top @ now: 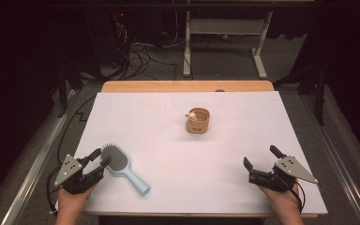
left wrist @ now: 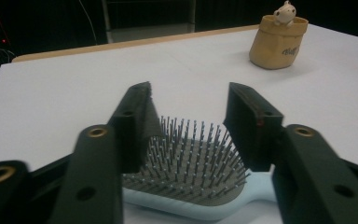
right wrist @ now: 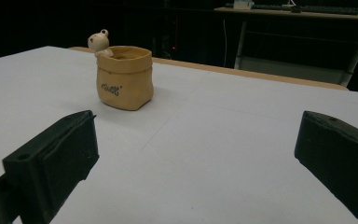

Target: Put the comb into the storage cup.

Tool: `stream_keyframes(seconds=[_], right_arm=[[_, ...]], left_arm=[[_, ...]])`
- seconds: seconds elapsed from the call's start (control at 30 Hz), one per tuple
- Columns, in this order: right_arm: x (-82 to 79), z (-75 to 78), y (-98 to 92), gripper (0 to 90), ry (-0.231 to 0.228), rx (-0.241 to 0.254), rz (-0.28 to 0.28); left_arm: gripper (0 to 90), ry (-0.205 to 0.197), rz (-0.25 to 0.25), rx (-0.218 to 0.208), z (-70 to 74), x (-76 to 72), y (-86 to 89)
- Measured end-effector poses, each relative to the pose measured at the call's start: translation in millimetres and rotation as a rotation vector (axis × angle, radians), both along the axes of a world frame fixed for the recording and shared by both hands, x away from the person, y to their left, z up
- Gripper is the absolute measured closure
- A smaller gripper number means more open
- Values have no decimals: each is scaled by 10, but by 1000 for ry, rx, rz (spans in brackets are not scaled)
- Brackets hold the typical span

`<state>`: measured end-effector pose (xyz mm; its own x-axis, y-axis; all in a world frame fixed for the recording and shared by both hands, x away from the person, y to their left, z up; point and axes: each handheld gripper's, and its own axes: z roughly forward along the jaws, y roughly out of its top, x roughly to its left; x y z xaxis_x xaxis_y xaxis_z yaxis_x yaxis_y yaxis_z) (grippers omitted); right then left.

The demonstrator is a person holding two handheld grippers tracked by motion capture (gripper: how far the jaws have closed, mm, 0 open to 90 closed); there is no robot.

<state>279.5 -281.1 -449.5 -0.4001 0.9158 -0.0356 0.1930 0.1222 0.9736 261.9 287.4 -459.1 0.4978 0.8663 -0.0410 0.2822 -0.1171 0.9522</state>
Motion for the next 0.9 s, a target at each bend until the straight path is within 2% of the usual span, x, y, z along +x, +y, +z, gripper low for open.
stream_keyframes(seconds=[0.07, 0.1, 0.13, 0.17, 0.23, 0.27, 0.3, 0.33, 0.37, 0.43, 0.47, 0.5, 0.53, 0.57, 0.6, 0.73, 0.77, 0.8, 0.87, 0.9], right_arm=[[2, -2, 1, 2, 1, -1, 0], [2, -2, 1, 2, 1, 1, 0], [2, -2, 1, 2, 1, 1, 0], [3, -3, 0, 2, 2, 1, -2], [4, -4, 0, 2, 3, 1, -3], [7, -7, 0, 2, 7, 1, -5], [7, -7, 0, 2, 7, 1, -5], [8, -9, -1, 2, 8, 3, -6], [7, -8, -2, 2, 10, 5, -6], [7, -8, -2, 2, 9, 6, -7], [6, -6, -5, 2, 8, 7, -7], [6, -6, -5, 2, 8, 7, -7], [5, -5, -6, 2, 7, 7, -7], [4, -2, -10, 2, 6, 9, -8], [4, -2, -10, 2, 6, 9, -8], [5, 1, -16, 2, 5, 13, -10], [4, 2, -17, 2, 5, 15, -10], [4, 2, -17, 2, 5, 15, -10], [5, 3, -19, 2, 5, 17, -9], [5, 3, -19, 2, 5, 17, -9]], left_arm=[[588, 10, 0, 7, 4, -4, 1], [636, 31, 0, 14, 3, 1, 2], [639, 31, 0, 14, 3, 1, 2], [653, 57, 9, 7, 4, 14, 8], [673, 79, 26, 6, 3, 23, 19], [724, 101, 37, 15, 3, 28, 27], [745, 101, 37, 15, 3, 28, 27], [745, 110, 45, 26, -1, 28, 31], [791, 138, 57, 43, -11, 31, 34], [807, 151, 62, 50, -17, 31, 35], [849, 185, 77, 65, -28, 32, 34], [858, 185, 77, 65, -28, 32, 34], [858, 201, 85, 66, -36, 34, 34], [881, 239, 106, 81, -52, 48, 26], [892, 239, 106, 81, -52, 48, 26], [896, 310, 138, 148, -107, 85, -27], [896, 339, 152, 168, -120, 96, -34], [897, 339, 152, 168, -120, 96, -34], [897, 375, 166, 187, -153, 112, -35], [897, 375, 166, 187, -153, 112, -35]])
